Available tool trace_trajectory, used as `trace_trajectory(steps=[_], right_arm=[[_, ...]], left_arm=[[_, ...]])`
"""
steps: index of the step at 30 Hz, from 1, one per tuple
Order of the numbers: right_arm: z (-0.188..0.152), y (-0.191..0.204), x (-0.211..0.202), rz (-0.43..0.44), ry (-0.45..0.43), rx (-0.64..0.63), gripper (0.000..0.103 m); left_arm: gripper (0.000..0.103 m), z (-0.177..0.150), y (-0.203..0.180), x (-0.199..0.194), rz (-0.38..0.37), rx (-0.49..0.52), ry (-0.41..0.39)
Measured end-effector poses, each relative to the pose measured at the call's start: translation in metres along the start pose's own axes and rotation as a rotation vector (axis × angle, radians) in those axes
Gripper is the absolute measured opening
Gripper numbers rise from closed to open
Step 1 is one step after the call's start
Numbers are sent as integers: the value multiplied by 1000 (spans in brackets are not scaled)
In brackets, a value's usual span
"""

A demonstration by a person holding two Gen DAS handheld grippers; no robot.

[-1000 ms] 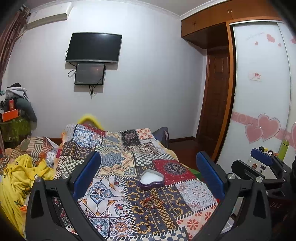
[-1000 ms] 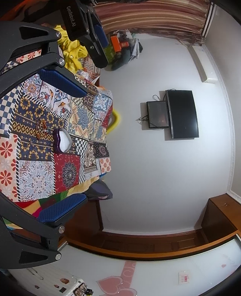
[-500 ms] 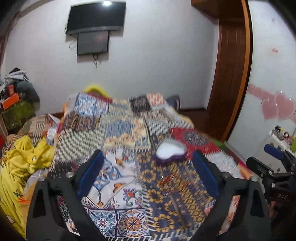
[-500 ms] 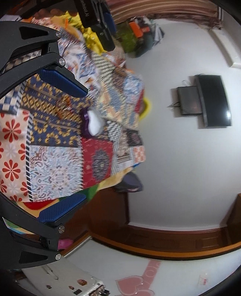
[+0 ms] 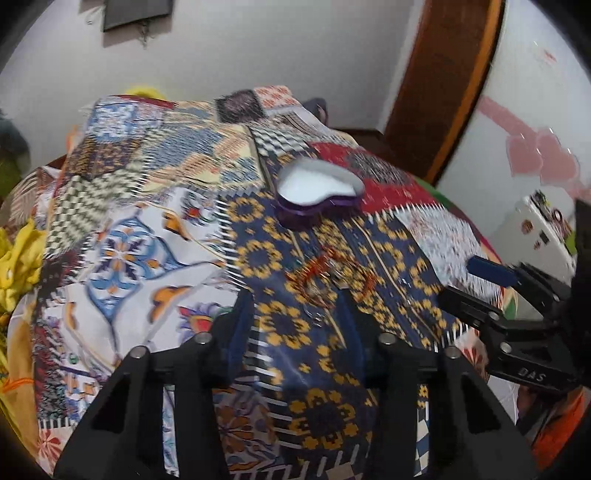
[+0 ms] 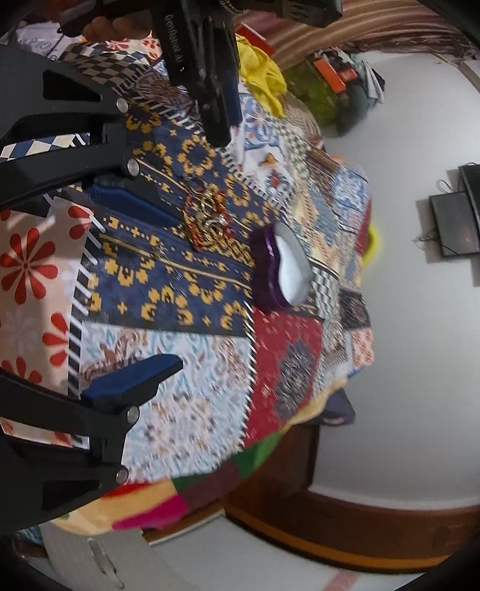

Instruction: Organize jewelry

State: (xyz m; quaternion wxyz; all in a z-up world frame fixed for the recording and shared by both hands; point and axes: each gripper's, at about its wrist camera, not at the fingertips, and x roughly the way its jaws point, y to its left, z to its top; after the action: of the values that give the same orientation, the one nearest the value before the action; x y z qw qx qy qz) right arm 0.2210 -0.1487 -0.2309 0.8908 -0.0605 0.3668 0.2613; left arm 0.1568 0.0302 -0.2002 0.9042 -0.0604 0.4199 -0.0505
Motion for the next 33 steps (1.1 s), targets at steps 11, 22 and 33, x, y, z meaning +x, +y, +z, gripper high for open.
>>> trace_trajectory(steps=[11, 22, 33], right_arm=[[-6, 9, 27, 96, 85, -32, 35], [-4, 9, 34, 102, 98, -46, 17], [-1, 12, 31, 90, 93, -57, 10]], left_arm=[[22, -6, -4, 30, -59, 29, 94], [14, -8, -3, 39, -61, 32, 90], [9, -9, -5, 30, -52, 32, 70]])
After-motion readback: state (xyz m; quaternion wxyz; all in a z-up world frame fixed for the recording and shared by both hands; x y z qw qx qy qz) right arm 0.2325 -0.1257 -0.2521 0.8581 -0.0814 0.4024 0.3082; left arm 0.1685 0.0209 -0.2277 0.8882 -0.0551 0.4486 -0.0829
